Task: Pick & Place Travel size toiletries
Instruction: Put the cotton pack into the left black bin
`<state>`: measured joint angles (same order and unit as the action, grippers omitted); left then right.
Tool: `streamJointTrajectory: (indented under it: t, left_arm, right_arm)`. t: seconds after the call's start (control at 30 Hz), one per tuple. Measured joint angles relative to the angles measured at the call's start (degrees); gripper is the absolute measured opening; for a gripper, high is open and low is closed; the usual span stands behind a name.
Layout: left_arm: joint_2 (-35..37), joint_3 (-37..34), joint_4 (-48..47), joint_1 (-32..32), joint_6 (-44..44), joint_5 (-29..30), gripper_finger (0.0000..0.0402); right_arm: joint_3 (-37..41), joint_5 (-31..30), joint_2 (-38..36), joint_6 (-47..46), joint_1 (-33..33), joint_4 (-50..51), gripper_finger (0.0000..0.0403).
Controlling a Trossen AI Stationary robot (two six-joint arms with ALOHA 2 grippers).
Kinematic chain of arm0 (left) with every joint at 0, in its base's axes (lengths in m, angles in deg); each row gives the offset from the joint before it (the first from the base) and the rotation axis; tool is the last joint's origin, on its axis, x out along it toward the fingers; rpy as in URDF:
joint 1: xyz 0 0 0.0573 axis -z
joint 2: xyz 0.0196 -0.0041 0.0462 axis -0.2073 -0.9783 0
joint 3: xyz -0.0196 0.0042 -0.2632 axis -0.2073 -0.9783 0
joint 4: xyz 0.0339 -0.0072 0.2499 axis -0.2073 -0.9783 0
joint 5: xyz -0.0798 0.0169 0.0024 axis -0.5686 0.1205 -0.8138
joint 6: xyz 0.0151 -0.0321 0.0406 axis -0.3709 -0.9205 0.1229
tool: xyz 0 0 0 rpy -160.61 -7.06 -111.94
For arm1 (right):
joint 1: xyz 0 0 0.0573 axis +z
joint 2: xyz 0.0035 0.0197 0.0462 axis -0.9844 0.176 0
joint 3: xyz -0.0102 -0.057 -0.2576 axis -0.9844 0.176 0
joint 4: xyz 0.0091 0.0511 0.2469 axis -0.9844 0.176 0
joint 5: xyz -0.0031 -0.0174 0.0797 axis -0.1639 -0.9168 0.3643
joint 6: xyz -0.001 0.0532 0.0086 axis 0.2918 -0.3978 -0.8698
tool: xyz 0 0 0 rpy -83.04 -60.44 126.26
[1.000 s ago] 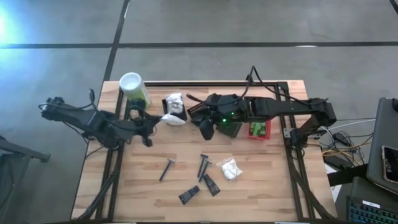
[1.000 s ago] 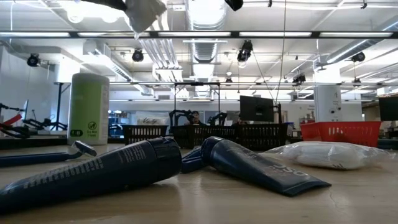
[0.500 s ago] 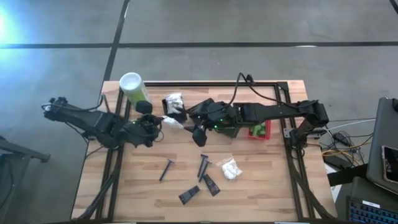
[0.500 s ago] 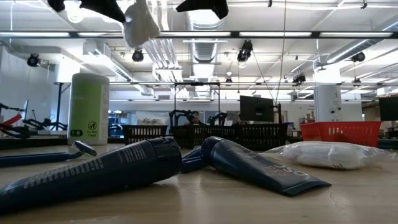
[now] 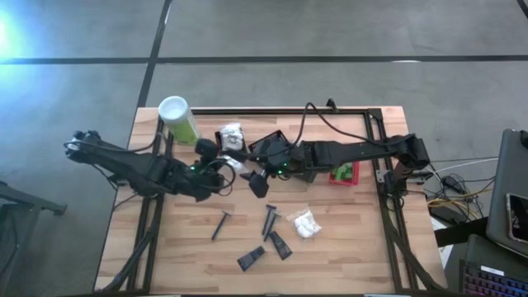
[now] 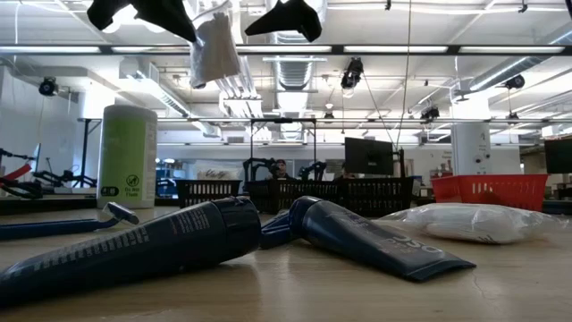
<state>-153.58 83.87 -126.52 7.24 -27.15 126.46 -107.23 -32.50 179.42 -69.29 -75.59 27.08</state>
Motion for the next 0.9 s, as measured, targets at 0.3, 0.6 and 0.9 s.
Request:
streamJointTrajectory:
  t: [0.3,0.6,0.9]
  left_arm:
    - [-1.7,0.3,-0.2,0.0,-0.1,-1.2,0.0005]
    - [-2.8,1.2,-0.2,0.0,0.9,-1.3,0.0005]
    - [-3.9,2.1,-0.2,0.1,1.8,-3.1,0.0005]
  right_arm:
    - [0.0,0.1,0.2,-0.3,0.3,-0.9,0.0314]
    - [0.0,1.0,1.7,0.9,0.0,-0.8,0.029]
    - [0.0,-1.3,3.0,12.3,0.1,-0.9,0.031]
